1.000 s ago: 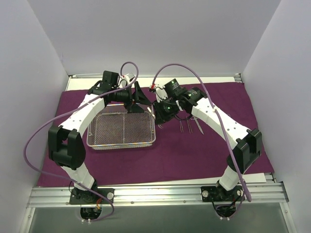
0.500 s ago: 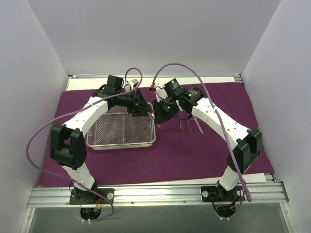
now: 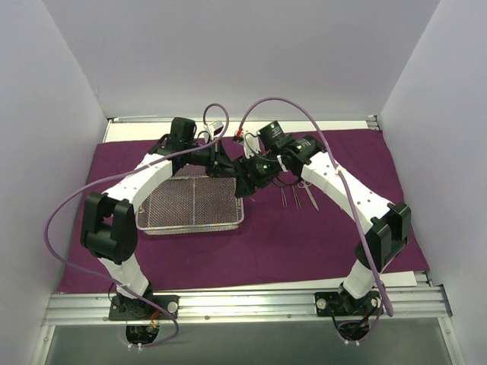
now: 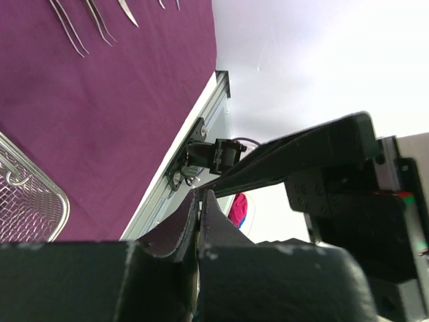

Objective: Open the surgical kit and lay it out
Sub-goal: Adjust the medical item in the surgical kit.

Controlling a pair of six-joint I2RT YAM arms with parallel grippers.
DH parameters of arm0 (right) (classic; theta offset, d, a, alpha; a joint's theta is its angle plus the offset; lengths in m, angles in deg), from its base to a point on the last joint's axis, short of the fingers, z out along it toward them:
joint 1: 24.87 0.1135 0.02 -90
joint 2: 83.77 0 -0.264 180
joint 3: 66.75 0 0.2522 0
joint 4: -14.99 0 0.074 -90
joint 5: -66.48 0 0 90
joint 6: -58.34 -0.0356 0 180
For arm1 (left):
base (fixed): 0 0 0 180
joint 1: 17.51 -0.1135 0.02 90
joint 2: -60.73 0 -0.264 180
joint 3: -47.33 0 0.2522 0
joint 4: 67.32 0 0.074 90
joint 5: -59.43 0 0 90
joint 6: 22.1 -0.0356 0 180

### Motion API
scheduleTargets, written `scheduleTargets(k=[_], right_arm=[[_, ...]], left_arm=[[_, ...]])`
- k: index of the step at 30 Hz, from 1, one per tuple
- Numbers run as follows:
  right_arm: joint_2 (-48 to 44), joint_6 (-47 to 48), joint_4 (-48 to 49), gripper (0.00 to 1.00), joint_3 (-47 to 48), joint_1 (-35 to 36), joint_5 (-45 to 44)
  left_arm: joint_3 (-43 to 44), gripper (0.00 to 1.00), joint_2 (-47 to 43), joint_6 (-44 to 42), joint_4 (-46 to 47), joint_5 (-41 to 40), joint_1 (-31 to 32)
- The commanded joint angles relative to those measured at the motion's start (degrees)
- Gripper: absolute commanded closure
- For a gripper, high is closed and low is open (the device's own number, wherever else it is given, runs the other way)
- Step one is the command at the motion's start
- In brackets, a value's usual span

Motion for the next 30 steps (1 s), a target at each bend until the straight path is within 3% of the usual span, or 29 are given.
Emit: scheduleTargets(k=[1,5,13,19,22,24,26,27,28,29,30], right_arm=[[-2.2,1.2,0.2,0.47,-1.1,-3.5,11.6],[-2.5,0.6,1.4,0.46,-2.4,-6.4,17.0],[-3.0,-2.8,6.4,0.58,-6.6,-7.3,26.4],[-3.7,-4.7,8.4,0.64,-8.1,-7.4,28.3],[-3.5,-5.2,8.9,0.74,-8.5,-7.4,28.7],[-3.4,-5.6,9.3,0.90,-8.6,-7.4,28.8],[-3.4,-5.9,9.5,1.00,-8.5,-7.4,28.0],[-3.5,-5.9,9.2,1.00,-8.6,-7.4,27.5],[-3.7,-5.9,9.0,1.00,-8.6,-7.4,26.9],[-3.8,-5.9,8.6,1.00,-8.5,-7.4,24.2],[-3.9,-5.9,8.1,1.00,-8.5,-7.5,22.4]], left_arm=[[-1.7,0.98,-1.0,-2.2,7.1,5.0,0.2],[-4.5,0.98,-3.5,-2.0,11.4,7.7,0.4],[-10.4,0.98,-6.8,5.8,29.7,11.2,0.5],[-11.1,0.98,-6.7,10.4,37.5,12.6,0.6],[-11.5,0.98,-6.7,12.5,40.6,12.8,0.6],[-11.8,0.98,-6.5,13.8,42.6,13.3,0.7],[-11.7,0.98,-6.2,14.1,42.8,13.7,0.7],[-11.3,0.96,-6.0,13.9,42.3,13.6,0.6],[-11.3,0.86,-5.8,13.5,41.1,13.0,0.0],[-11.3,0.58,-5.8,13.0,38.0,12.1,-0.5],[-11.5,0.47,-6.1,11.9,36.7,9.7,-1.0]])
